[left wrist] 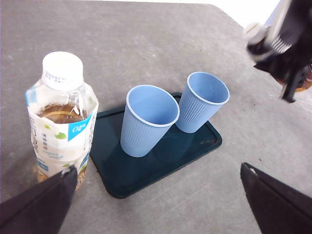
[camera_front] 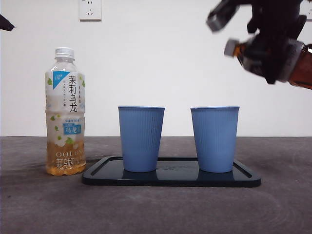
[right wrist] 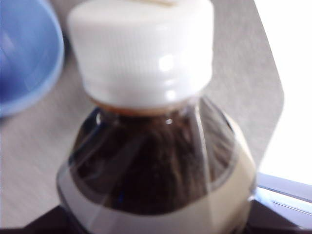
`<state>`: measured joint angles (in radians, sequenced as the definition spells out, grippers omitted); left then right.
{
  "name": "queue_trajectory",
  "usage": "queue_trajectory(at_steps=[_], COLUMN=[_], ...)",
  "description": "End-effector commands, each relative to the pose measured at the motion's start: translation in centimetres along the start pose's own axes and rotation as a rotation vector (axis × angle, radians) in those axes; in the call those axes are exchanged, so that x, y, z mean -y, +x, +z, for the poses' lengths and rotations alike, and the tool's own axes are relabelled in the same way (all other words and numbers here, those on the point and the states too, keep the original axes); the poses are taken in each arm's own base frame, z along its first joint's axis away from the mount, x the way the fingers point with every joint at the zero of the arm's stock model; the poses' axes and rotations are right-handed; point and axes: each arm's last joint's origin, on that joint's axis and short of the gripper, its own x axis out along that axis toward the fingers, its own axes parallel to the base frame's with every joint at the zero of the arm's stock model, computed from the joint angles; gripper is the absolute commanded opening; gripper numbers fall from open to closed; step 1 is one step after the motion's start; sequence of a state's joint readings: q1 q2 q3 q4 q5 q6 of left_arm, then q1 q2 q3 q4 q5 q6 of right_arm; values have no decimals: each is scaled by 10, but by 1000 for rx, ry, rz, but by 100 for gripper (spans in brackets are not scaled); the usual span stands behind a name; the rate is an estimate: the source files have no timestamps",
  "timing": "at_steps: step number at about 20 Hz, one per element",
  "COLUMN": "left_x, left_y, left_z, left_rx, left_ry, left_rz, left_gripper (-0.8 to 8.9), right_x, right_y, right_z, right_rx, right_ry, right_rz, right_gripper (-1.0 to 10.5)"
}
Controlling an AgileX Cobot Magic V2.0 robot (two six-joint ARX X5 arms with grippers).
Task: Pour the drink into the cup
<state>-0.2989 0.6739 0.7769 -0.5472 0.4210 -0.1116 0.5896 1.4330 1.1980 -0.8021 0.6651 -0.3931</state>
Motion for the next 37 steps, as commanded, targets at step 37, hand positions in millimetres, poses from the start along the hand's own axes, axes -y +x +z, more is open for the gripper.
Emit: queue_trajectory(at_steps=[37], left_x=[4], left_y=[-1], left_z=[5], left_rx=[11], left_ry=[38], left_rz=[-22], left_gripper=[530], right_x=[-39], right_y=[14], right_z=[22], right_rx=[-210], right_ry=[-537], right_rz=[-241], right_gripper=[159])
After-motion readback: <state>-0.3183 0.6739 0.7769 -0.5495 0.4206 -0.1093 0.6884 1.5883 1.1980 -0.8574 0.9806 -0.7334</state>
